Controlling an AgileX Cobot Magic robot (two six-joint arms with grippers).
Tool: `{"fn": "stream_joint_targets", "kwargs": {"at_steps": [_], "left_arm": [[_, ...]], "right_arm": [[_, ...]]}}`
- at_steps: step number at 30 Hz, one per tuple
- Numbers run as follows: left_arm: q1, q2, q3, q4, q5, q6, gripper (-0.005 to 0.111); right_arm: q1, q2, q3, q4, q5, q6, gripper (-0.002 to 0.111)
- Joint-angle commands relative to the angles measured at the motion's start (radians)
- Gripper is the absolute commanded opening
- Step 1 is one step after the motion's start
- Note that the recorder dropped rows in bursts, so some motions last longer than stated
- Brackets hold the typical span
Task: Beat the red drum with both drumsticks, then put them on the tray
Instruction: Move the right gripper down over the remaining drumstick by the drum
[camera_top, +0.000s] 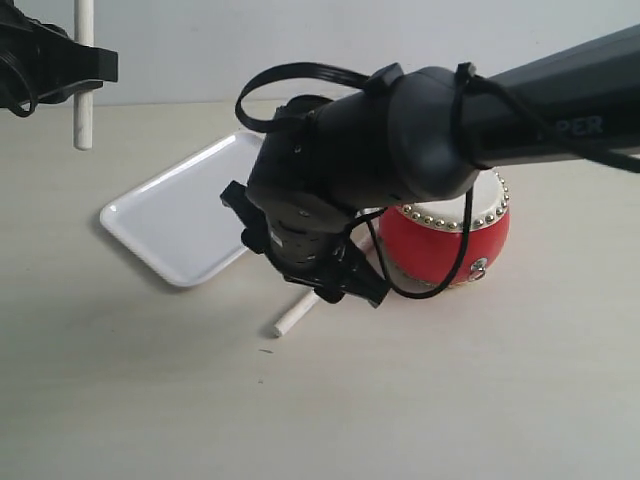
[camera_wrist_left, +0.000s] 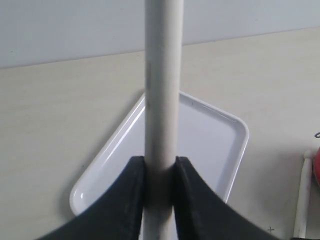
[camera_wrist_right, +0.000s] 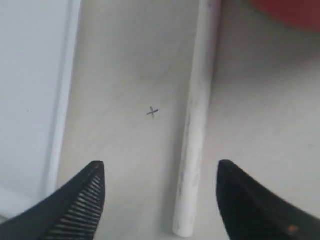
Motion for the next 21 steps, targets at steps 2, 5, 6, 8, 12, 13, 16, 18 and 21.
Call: {"fn": "stream_joint_targets", "kwargs": {"at_steps": [2,5,6,8,12,13,16,18,21], "left_arm": [[-0.006,-0.008,0.003,-0.007,0.007,0.001,0.000],[-0.006,-0.008,0.003,-0.007,0.007,0.001,0.000],[-0.006,-0.008,0.003,-0.007,0.006,0.004,0.000],[-0.006,-0.008,0.003,-0.007,0.004,0.004,0.000],[-0.006,-0.008,0.003,-0.007,-0.007,0.006,0.000],[-0.006,-0.008,0.003,-0.007,-0.009,0.006,0.000],[-0.006,-0.008,0.003,-0.007,-0.008,0.015,0.000],[-0.006,-0.008,0.003,-0.007,-0.006,0.025,0.000],[-0.006,-0.008,0.003,-0.007,-0.006,0.025,0.000]], "right_arm": [[-0.002,0.022,-0.009,-0.023,-0.056,-0.011,0.074],[-0.002,0.022,-0.009,-0.025,0.047,0.001,0.074],[-0.002,0.022,-0.009,-0.025,0.076,0.018,0.074],[-0.002,0.022,-0.009,-0.027,0.095,0.061,0.073],[0.000,0.022,-0.009,-0.025,0.023,0.092,0.072],[0.000,0.022,-0.009,-0.020,0.005,0.092,0.072],[0.000,0.022,-0.009,0.019,-0.046,0.091,0.072],[0.000,0.022,-0.009,0.021,-0.069,0.091,0.072],[0.000,0.022,-0.009,0.017,-0.097,0.091,0.072]]}}
